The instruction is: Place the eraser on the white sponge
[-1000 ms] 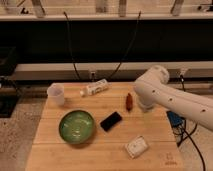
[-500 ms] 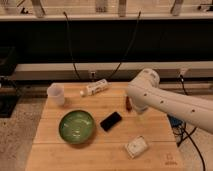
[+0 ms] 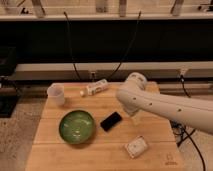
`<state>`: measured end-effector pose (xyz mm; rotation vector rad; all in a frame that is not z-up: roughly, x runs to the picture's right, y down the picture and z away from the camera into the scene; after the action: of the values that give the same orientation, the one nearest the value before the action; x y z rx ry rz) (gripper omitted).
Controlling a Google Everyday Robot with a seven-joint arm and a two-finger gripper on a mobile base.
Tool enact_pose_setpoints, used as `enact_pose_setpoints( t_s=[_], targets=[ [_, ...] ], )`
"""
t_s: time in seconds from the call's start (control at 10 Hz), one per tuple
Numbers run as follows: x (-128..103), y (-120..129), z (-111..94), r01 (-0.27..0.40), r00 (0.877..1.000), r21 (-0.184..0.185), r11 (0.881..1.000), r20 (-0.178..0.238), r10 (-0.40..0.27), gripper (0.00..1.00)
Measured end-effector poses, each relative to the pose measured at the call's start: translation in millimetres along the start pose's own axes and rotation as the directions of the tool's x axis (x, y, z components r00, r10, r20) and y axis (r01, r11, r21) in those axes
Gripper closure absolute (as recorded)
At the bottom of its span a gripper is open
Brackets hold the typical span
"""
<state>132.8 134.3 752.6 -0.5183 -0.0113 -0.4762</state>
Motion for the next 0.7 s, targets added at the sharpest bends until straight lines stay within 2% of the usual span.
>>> enact_pose_setpoints(
  t_s=[0.3,0.7],
  targets=[
    [-22.1,-16.4,16.2,0.072,0.997,0.009,0.997,0.014,-0.072,0.20],
    [-26.5,-19.3,30.5,0.131,0.991,0.010,0.991,0.027,-0.131,0.20]
  ],
)
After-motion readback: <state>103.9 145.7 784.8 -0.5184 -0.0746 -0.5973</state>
